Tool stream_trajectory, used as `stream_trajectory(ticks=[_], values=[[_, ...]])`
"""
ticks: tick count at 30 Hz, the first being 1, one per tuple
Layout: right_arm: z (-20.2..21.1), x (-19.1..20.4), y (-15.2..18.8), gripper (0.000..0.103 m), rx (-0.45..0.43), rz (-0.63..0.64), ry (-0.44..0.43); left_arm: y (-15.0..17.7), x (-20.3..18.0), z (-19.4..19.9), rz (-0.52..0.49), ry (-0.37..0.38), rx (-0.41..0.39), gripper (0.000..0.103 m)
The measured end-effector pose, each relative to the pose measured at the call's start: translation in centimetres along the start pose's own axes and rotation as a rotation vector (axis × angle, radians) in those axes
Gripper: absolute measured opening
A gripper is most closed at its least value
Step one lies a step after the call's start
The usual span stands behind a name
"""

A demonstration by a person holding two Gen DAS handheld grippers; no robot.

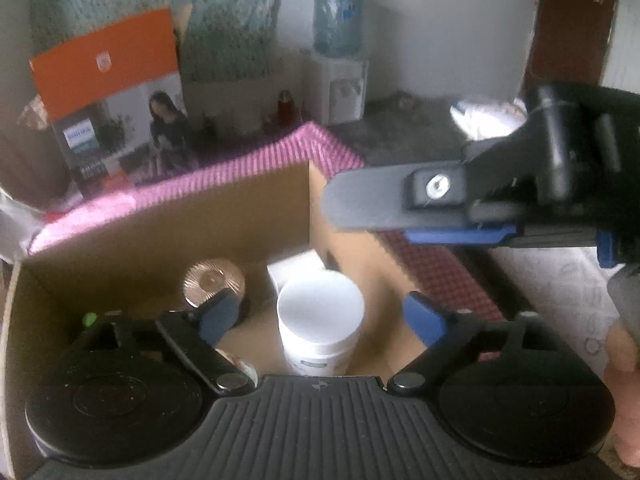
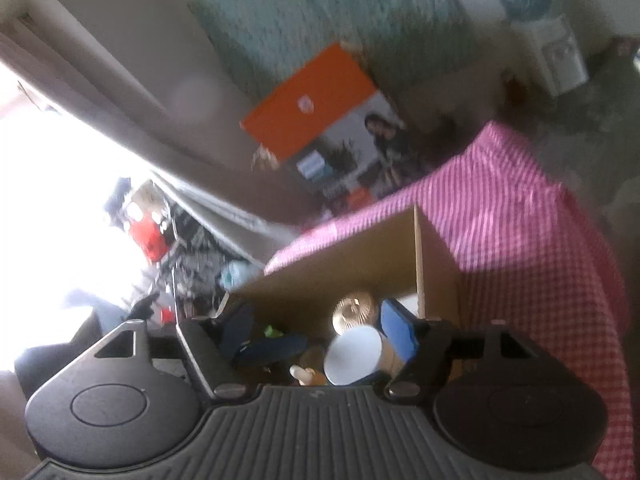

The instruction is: Organize rigid objects

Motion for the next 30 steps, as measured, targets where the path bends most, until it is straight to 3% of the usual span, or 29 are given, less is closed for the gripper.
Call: stream_trajectory(ticks=[8,13,17,24,30], values=[[6.3,4.0,0.4,0.102,-0.166,0.060,0.007,1.4,0.8,9.4,0.006,0.004,-0.188,0.103],[9.3,7.0,1.6,0.103,-0.248,0.142,0.085,3.7,2.4,12.4,0.035,-0.043,-0.207,0.103],[10.2,8.8,2.6,0.103,-0.275,0.211,0.199,5.4,4.4,13.7,0.078,-0.095,-0.221,0.103],[8.9,9.9,5.4,0.103,-0.268,0.269,0.386,8.0,7.9,14.0,0.188,-0.165,-0.201,0.103],[4.2,9.1,8.9,0.103,-0.127,0.284,0.486,9.7,9.6,12.5,0.268,-0.209,-0.152,0.103]])
Point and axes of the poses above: each gripper's, at about its wrist camera, not at the fingertips, and z roughly against the way its jaws point, x to its left, y to its underside, the point moved 9 cm from there along -z, roughly the way its jaws point, and after that the axes turned 11 degrees about x, right-handed, at the moved point
